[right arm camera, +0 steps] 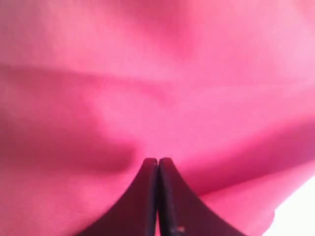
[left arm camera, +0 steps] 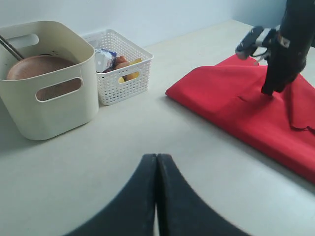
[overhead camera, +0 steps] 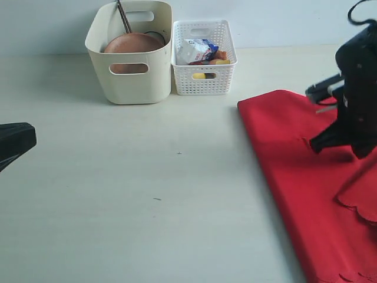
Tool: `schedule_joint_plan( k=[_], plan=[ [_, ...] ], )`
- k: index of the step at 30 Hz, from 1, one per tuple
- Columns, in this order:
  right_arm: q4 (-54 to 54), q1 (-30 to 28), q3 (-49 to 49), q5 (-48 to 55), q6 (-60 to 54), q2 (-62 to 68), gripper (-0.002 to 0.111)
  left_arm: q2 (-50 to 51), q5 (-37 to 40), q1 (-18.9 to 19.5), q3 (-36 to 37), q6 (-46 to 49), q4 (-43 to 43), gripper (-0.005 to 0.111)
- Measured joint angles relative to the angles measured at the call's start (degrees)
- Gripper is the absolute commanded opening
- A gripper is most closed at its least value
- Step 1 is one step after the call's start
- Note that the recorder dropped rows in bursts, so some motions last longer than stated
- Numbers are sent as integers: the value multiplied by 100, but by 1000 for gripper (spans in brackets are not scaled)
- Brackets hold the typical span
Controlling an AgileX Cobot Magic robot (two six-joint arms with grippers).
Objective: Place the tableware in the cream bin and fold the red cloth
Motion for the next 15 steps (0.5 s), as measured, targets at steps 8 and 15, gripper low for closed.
schedule_joint_plan(
  k=[8,15],
  plan=[
    [728,0,-155,-426,-464,-668,0,0,0,0,0,0,-9,1],
    [892,0,-166,-935,-869,534,0,0,0,0,0,0,-9,1]
  ],
)
